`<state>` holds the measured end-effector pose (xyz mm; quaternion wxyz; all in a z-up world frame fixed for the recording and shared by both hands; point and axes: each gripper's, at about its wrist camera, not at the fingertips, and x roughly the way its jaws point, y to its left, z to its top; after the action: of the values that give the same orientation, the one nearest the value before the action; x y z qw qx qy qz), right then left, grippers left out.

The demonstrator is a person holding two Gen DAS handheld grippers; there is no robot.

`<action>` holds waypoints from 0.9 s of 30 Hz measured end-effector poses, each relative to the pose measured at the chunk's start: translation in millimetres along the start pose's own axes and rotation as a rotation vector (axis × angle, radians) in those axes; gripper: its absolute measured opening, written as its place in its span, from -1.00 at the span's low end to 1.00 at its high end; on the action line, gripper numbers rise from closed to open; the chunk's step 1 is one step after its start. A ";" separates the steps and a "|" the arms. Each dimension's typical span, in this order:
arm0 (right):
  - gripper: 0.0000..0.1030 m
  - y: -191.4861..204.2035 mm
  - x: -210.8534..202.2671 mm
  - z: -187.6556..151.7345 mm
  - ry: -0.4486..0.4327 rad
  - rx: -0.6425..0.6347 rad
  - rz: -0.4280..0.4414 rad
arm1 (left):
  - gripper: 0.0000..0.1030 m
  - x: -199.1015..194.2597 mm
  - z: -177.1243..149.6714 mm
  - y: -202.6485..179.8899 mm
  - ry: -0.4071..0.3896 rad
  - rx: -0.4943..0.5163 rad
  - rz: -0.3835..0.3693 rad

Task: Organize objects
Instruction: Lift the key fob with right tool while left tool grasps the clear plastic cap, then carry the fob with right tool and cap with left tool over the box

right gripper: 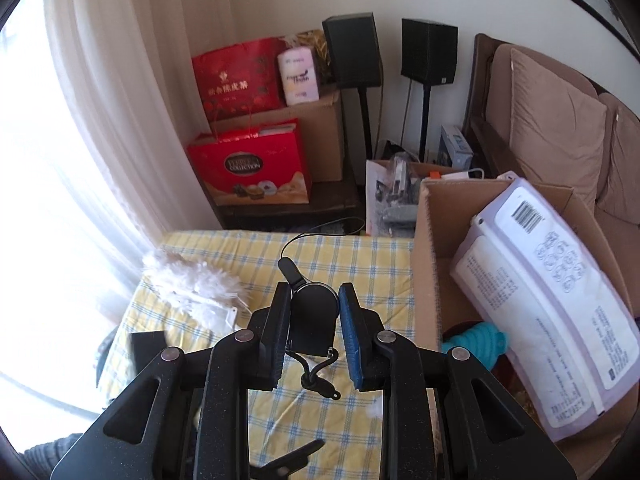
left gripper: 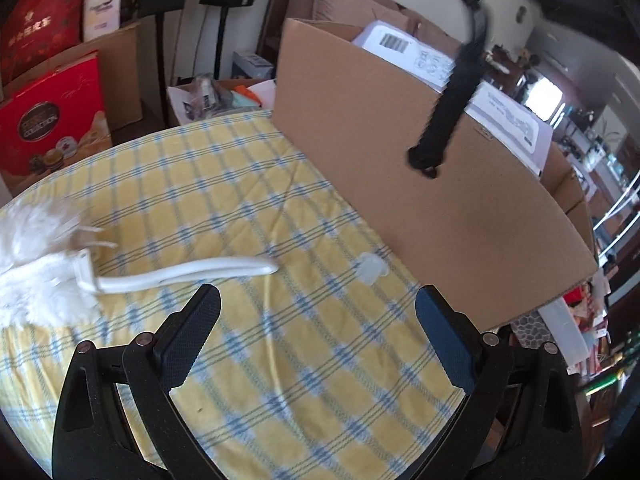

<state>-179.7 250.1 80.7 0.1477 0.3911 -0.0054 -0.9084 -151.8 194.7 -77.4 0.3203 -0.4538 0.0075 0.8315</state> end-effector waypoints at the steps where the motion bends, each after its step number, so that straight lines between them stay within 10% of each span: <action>1: -0.54 -2.5 -7.1 1.0 -0.007 0.002 0.001 | 0.85 5.1 2.5 -3.9 0.002 0.010 -0.001; 15: -0.54 -40.8 -48.7 -7.6 -0.011 0.056 0.014 | 0.30 67.5 3.2 -47.2 0.087 0.188 -0.010; 22: -0.54 -50.5 -51.0 -14.4 -0.007 0.063 0.013 | -0.55 76.2 -4.7 -59.8 0.110 0.269 0.021; 27: -0.54 -53.8 -52.7 -17.4 -0.012 0.067 0.013 | -0.56 65.6 -4.0 -58.6 0.090 0.256 0.005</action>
<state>-147.2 317.7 99.2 0.1404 0.3905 -0.0392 -0.9090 -142.3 274.5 -113.3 0.3728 -0.4462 0.1292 0.8033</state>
